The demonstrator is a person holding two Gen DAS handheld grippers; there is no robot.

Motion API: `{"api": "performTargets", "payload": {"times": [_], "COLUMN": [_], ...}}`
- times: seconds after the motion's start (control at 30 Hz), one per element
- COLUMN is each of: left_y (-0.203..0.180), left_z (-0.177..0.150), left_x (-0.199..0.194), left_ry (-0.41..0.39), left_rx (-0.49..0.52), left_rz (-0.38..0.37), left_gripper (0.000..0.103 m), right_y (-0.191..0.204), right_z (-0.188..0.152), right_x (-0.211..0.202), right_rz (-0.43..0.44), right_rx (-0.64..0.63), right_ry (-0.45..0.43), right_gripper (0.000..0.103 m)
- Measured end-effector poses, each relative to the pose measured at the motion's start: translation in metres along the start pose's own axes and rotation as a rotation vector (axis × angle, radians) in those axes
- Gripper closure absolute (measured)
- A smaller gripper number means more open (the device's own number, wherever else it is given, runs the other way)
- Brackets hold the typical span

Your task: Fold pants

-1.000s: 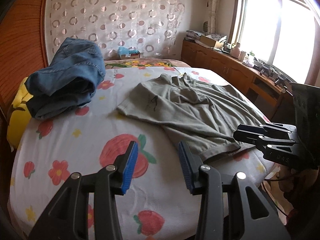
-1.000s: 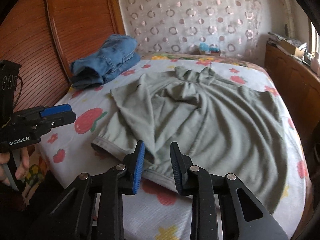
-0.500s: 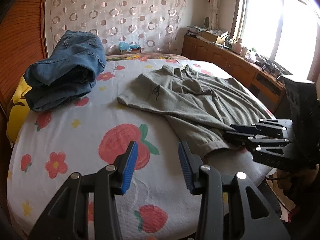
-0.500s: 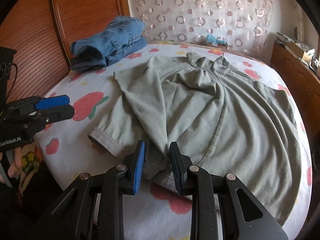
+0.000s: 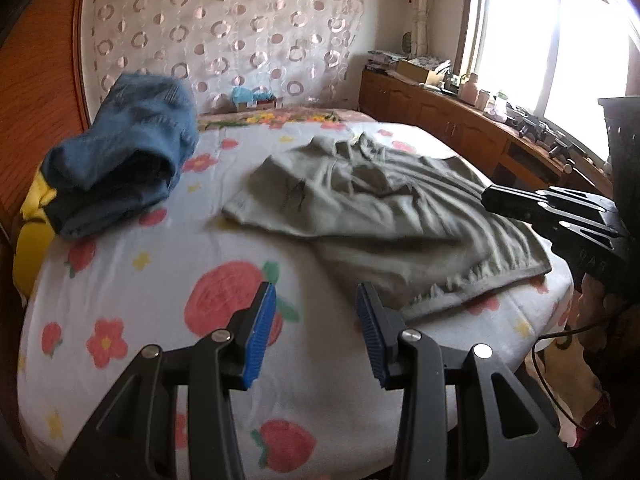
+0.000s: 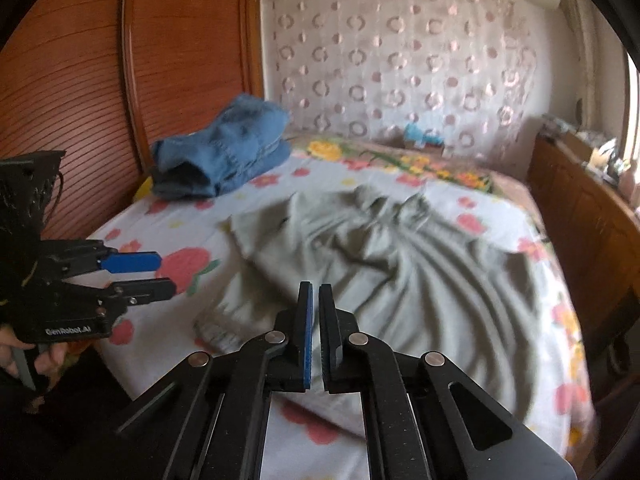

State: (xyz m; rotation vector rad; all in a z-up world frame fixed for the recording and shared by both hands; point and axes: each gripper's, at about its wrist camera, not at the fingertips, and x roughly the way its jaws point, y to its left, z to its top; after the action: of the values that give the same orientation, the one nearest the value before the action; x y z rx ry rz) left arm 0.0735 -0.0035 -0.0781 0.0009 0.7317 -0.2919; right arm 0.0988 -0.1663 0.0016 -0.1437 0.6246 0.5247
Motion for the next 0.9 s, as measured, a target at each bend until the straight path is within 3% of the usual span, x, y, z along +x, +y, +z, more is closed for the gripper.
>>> {"api": "performTargets", "payload": {"times": [0.13, 0.27, 0.37, 0.5, 0.67, 0.9], "left_y": [-0.012, -0.021, -0.024, -0.025, -0.024, -0.022], "left_z": [0.018, 0.024, 0.018, 0.007, -0.005, -0.012], "left_x": [-0.005, -0.002, 0.004, 0.019, 0.031, 0.037], "left_ry": [-0.032, -0.036, -0.012, 0.055, 0.115, 0.142], "left_rx": [0.008, 0.02, 0.036, 0.053, 0.058, 0.049], "left_rz": [-0.066, -0.061, -0.054, -0.036, -0.024, -0.036], "left_gripper": [0.063, 0.063, 0.063, 0.063, 0.063, 0.063], "right_y": [-0.018, -0.027, -0.025, -0.02, -0.009, 0.0], "right_z": [0.005, -0.002, -0.009, -0.02, -0.028, -0.037], "right_x": [-0.019, -0.017, -0.01, 0.002, 0.013, 0.034], "right_rz": [-0.031, -0.011, 0.009, 0.047, 0.069, 0.092], "right_rx": [0.015, 0.045, 0.067, 0.084, 0.069, 0.045], "right_ry": [-0.028, -0.005, 0.011, 0.041, 0.08, 0.154], "right_gripper": [0.103, 0.102, 0.102, 0.081, 0.079, 0.079]}}
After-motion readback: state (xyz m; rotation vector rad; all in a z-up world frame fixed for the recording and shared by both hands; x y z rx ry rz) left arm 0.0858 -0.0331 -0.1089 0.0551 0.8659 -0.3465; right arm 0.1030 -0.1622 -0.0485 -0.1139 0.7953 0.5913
